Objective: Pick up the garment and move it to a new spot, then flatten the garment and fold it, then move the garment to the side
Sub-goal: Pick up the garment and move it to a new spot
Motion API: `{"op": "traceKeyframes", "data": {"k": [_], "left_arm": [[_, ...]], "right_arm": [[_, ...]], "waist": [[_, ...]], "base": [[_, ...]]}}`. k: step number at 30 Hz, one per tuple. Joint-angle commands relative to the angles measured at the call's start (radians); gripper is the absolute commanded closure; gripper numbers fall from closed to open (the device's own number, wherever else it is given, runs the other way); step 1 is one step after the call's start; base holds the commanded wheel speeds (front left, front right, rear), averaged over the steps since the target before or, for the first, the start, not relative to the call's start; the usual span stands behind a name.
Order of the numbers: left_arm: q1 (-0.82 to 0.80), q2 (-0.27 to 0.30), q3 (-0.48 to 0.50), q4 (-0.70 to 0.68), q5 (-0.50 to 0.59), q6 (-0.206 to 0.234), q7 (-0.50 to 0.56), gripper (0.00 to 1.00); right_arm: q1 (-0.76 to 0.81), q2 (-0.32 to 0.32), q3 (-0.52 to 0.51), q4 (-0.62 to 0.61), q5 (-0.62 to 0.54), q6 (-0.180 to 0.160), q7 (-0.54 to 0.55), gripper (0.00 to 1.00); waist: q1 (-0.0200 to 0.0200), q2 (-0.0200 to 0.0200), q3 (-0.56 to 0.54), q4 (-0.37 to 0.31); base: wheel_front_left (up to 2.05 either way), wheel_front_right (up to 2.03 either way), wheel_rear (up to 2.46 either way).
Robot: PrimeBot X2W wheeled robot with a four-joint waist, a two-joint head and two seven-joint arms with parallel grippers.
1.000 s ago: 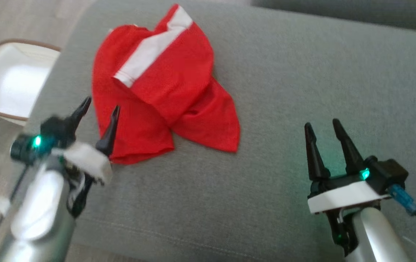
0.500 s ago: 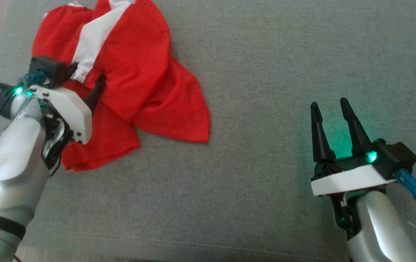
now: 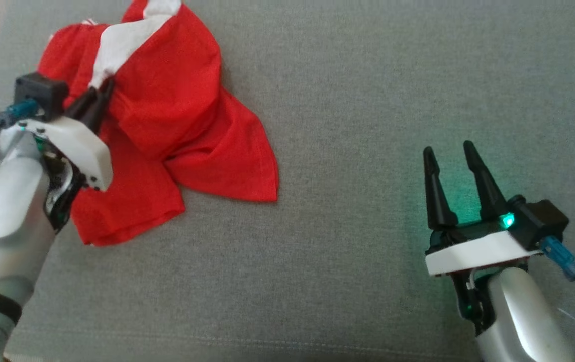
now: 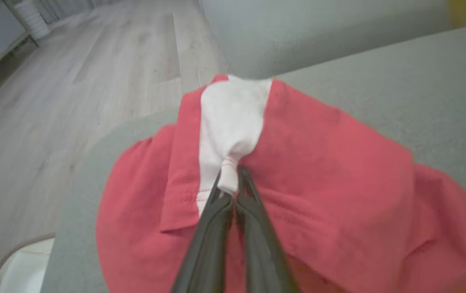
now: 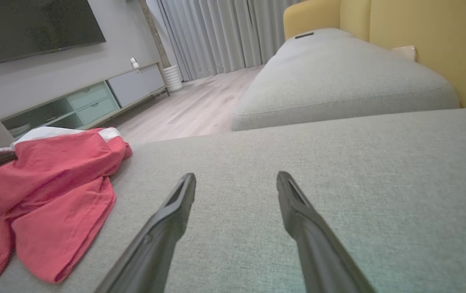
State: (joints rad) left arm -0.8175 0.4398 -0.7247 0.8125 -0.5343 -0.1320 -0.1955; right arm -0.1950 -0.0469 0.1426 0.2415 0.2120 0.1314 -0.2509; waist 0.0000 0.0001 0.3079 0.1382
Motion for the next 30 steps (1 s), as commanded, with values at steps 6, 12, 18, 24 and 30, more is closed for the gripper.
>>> {"op": "traceKeyframes", "data": {"k": [6, 12, 18, 24, 30], "left_arm": [[-0.043, 0.078, 0.095, -0.108, -0.016, 0.035, -0.058, 1.0], [0.004, 0.095, 0.163, -0.296, -0.056, 0.078, -0.064, 1.0], [0.056, 0.058, 0.216, -0.533, -0.158, 0.112, -0.032, 1.0], [0.032, -0.019, 0.194, -0.735, -0.188, 0.172, 0.042, 1.0], [-0.05, -0.103, 0.144, -0.748, -0.162, 0.205, 0.08, 1.0]], "right_arm": [[0.018, -0.003, 0.026, -0.016, 0.045, -0.001, -0.011, 0.0], [0.045, -0.003, 0.045, -0.008, 0.075, -0.001, -0.011, 0.0], [0.044, -0.003, 0.043, -0.009, 0.086, -0.001, -0.011, 0.0], [0.026, -0.003, 0.06, -0.013, 0.097, -0.001, -0.011, 0.0], [-0.008, -0.003, 0.094, -0.025, 0.124, -0.001, -0.011, 0.0]], "waist": [[0.0, -0.0001, -0.094, -0.004], [0.0, -0.0001, -0.153, -0.016], [0.0, -0.0001, -0.167, -0.055], [0.0, -0.0001, -0.15, -0.136], [0.0, -0.0001, -0.113, -0.247]], "base": [[0.0, 0.0, 0.0], [0.0, 0.0, 0.0], [0.0, 0.0, 0.0], [0.0, 0.0, 0.0], [0.0, 0.0, 0.0]]}}
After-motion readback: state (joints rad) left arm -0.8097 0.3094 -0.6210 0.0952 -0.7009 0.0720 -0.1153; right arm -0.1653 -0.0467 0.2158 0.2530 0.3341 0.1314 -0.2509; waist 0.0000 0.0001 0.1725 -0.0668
